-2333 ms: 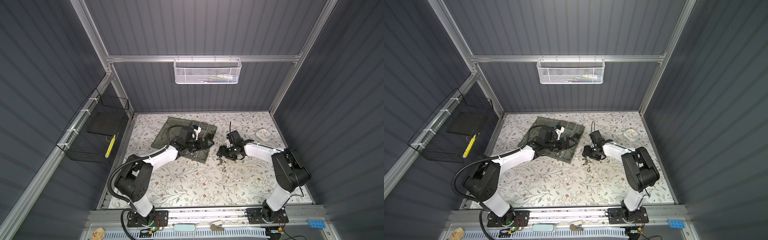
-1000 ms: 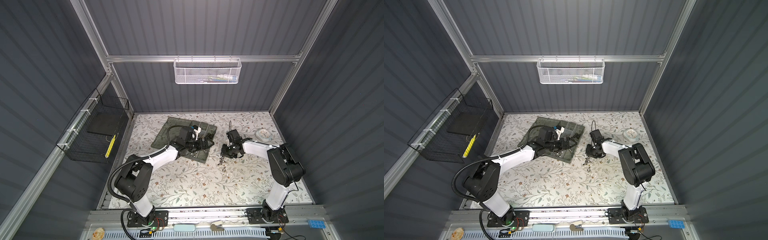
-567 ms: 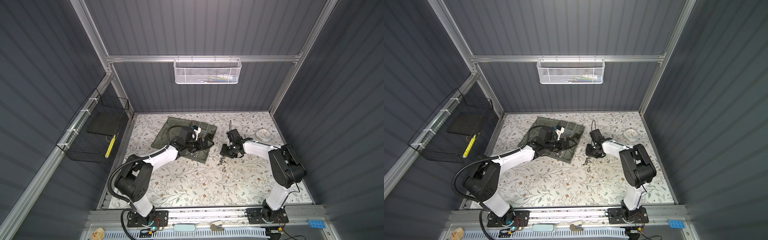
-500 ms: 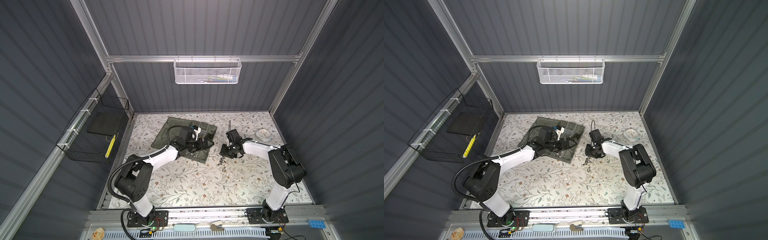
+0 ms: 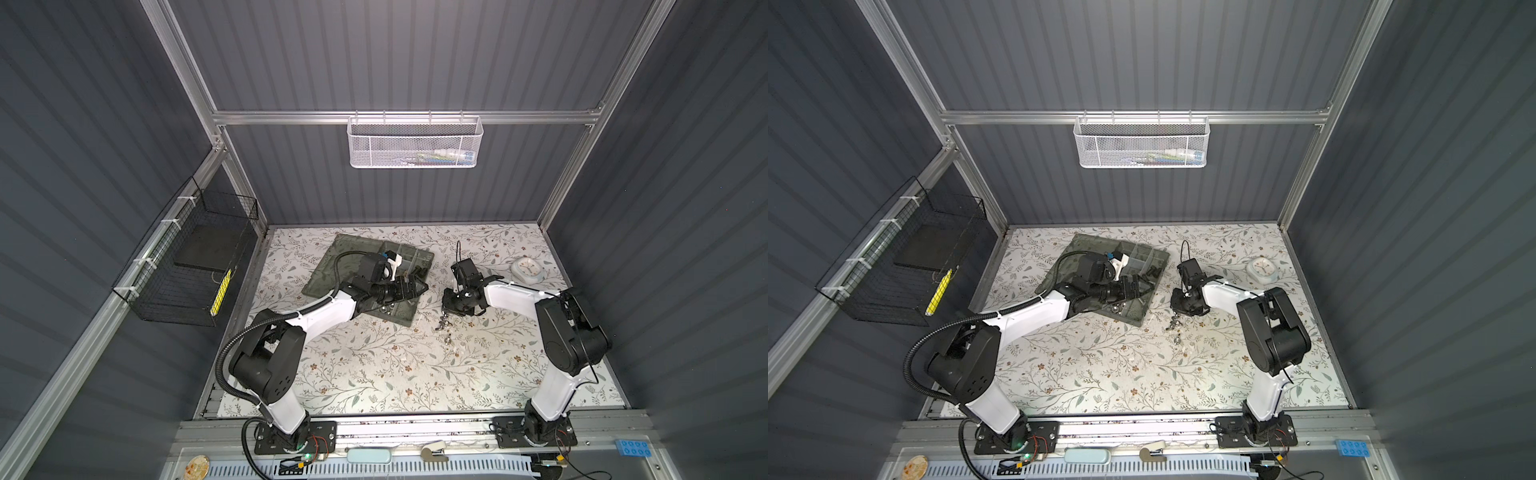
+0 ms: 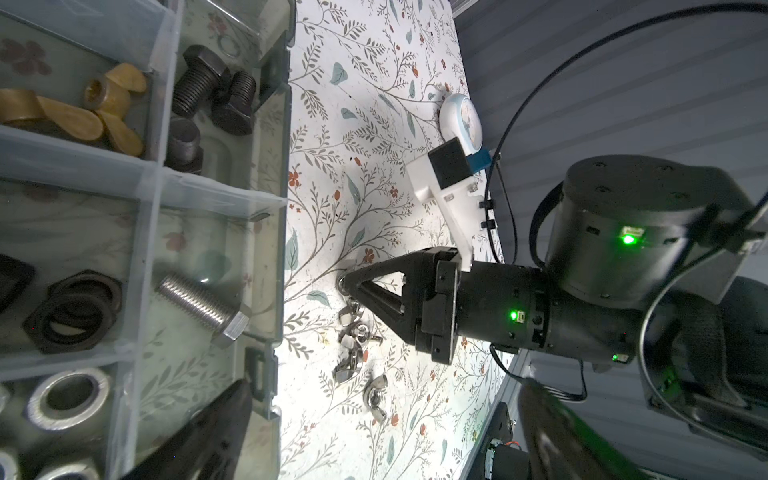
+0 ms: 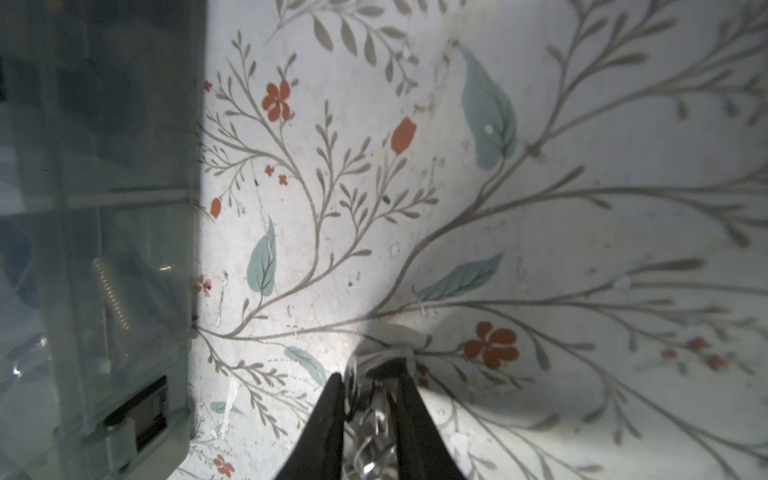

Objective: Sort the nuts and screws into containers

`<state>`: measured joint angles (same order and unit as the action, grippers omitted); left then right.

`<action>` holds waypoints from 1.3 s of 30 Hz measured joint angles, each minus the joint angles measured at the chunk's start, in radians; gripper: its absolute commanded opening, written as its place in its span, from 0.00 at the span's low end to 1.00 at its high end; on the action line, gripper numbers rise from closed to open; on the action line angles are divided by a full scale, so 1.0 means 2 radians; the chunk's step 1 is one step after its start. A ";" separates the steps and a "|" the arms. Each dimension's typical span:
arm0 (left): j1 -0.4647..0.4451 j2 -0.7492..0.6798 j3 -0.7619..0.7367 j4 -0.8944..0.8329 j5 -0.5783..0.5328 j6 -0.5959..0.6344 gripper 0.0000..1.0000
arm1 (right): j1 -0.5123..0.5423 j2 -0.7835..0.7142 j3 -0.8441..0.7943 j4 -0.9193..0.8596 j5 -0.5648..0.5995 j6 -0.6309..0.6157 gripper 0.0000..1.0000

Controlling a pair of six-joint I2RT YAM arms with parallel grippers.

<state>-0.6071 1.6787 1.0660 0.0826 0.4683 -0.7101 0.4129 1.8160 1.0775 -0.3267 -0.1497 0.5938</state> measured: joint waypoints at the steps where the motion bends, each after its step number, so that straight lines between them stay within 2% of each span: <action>1: 0.000 0.000 0.000 0.000 0.000 0.000 1.00 | 0.000 0.003 0.007 -0.002 0.002 -0.001 0.21; 13: 0.000 0.000 0.000 -0.005 -0.002 0.002 1.00 | 0.000 0.025 0.029 -0.004 0.004 -0.003 0.19; 27: 0.000 0.000 0.000 -0.006 -0.002 0.005 1.00 | 0.005 -0.036 -0.004 -0.006 0.008 0.002 0.24; 39: 0.000 0.000 0.000 -0.006 -0.002 0.005 1.00 | 0.026 -0.011 -0.006 0.003 0.000 0.015 0.28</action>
<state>-0.6071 1.6787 1.0664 0.0715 0.4644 -0.6998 0.4656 1.7935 1.0645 -0.3202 -0.1493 0.6235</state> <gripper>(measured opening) 0.997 0.273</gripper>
